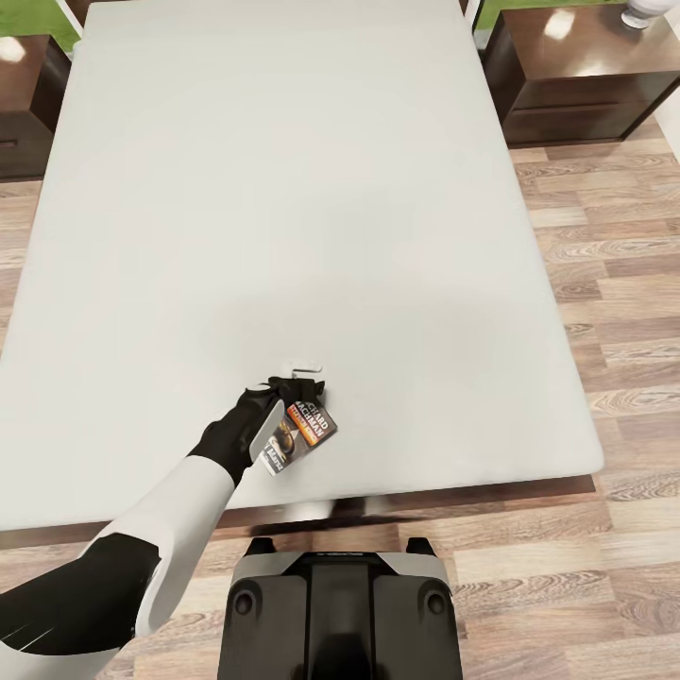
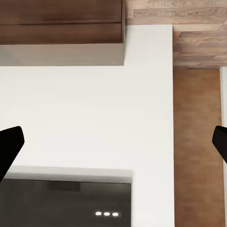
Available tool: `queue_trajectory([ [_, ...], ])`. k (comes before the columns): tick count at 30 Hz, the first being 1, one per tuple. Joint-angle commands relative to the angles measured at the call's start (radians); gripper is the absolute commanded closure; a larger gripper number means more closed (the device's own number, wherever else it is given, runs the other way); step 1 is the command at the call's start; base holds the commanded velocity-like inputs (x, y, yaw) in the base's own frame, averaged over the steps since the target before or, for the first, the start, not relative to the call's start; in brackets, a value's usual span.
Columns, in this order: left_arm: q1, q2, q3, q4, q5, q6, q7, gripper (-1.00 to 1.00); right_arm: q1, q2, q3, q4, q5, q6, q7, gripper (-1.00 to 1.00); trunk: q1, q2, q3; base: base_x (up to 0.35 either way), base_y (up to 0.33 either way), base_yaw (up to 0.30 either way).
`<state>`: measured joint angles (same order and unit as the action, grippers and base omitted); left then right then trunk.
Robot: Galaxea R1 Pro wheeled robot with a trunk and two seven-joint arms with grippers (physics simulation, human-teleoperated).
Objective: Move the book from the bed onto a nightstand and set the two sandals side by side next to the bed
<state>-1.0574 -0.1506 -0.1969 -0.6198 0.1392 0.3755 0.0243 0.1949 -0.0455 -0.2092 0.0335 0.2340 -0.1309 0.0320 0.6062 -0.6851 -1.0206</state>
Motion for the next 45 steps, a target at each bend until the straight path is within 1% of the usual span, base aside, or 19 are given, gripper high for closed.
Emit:
queue_trajectory([
  [1,0.0,0.0,-0.002,-0.001,0.01,0.005,0.003,-1.0,0.0,-0.001,-0.009,0.002,0.007,-0.006,0.003,-1.0,0.0,-0.001,-0.001,0.0,0.0,0.0],
  [19,-0.001,-0.001,-0.003,-0.001,0.011,-0.001,0.03,-1.0,0.0,-0.001,-0.009,0.002,0.007,-0.006,0.003,-1.0,0.0,-0.001,-0.001,0.0,0.0,0.0],
  [32,0.0,-0.001,-0.003,-0.001,0.011,-0.01,0.033,-1.0,0.0,-0.001,-0.009,0.002,0.008,-0.006,0.003,-1.0,0.0,-0.001,-0.001,0.0,0.0,0.0],
  [45,0.0,-0.001,-0.002,0.001,0.011,-0.041,0.034,-1.0,0.0,-0.001,-0.009,0.002,0.008,-0.006,0.002,-1.0,0.0,-0.001,-0.001,-0.012,-0.027,0.0],
])
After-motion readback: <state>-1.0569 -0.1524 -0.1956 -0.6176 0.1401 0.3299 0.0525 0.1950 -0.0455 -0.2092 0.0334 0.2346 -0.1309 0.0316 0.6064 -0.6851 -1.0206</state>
